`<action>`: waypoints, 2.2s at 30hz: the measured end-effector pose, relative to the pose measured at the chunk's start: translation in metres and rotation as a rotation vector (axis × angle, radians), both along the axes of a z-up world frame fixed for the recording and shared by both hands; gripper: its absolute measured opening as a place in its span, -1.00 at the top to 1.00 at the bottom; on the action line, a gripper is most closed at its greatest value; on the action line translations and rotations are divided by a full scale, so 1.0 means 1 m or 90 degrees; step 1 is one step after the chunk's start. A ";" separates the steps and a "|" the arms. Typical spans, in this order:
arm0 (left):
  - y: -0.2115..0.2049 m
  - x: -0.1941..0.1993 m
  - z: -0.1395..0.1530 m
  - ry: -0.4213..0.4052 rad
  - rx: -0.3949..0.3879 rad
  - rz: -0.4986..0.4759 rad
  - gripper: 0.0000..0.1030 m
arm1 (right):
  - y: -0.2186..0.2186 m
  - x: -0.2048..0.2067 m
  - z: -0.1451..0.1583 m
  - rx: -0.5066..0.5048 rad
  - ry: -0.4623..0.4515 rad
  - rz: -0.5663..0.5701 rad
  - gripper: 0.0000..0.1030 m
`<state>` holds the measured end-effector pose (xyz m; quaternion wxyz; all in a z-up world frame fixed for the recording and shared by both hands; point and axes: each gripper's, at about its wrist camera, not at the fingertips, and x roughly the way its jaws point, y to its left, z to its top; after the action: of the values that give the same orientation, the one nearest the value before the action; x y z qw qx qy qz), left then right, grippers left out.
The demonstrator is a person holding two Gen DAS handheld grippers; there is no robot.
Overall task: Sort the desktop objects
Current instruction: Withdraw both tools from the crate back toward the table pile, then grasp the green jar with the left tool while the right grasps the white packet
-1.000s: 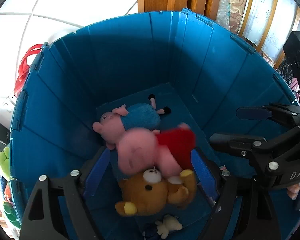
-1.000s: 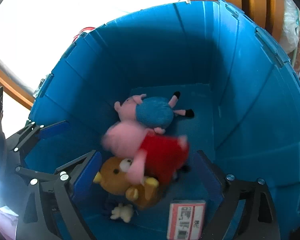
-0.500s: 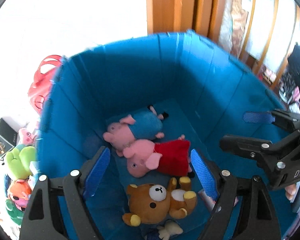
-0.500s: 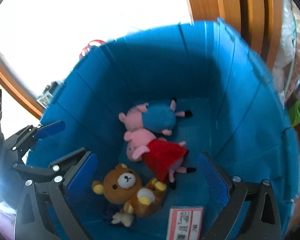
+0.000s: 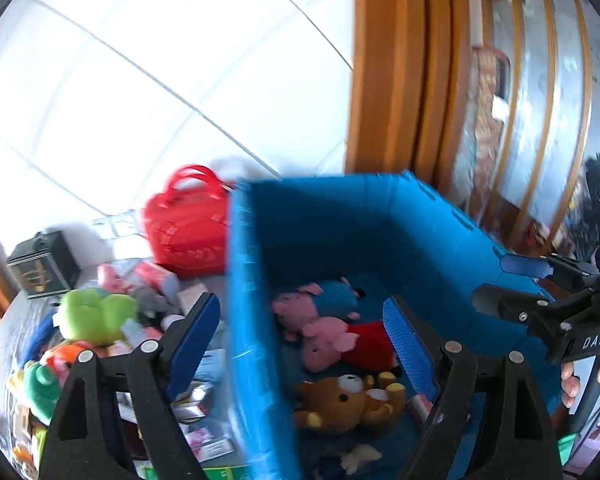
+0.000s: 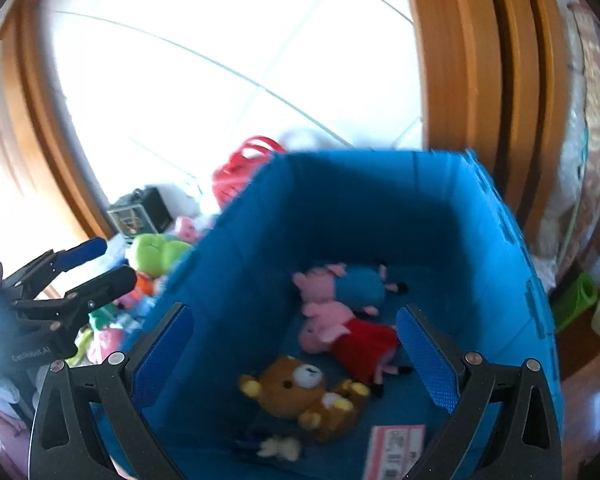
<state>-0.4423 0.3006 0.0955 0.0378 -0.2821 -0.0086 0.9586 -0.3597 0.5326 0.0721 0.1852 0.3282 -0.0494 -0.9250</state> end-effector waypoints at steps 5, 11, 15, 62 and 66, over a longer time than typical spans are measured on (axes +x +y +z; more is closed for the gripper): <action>-0.067 0.069 0.001 0.053 0.020 0.073 -0.63 | -0.061 0.034 0.008 -0.013 0.038 0.047 -1.00; -0.162 0.148 -0.018 0.057 0.020 0.174 -0.64 | -0.156 0.065 0.004 0.003 0.071 0.111 -1.00; -0.234 0.197 -0.041 0.021 0.036 0.244 -0.64 | -0.219 0.080 -0.012 0.009 0.063 0.152 -1.00; -0.513 0.298 -0.364 -0.359 0.064 0.418 -0.08 | -0.540 0.070 -0.293 0.137 -0.263 0.358 -1.00; -0.525 0.304 -0.367 -0.350 0.069 0.377 0.15 | -0.592 0.083 -0.301 0.144 -0.260 0.394 -1.00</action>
<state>-0.1381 -0.2242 -0.2718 -0.2290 -0.5105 -0.1502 0.8151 -0.2763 -0.0592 -0.2284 0.4045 0.5233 0.1182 -0.7407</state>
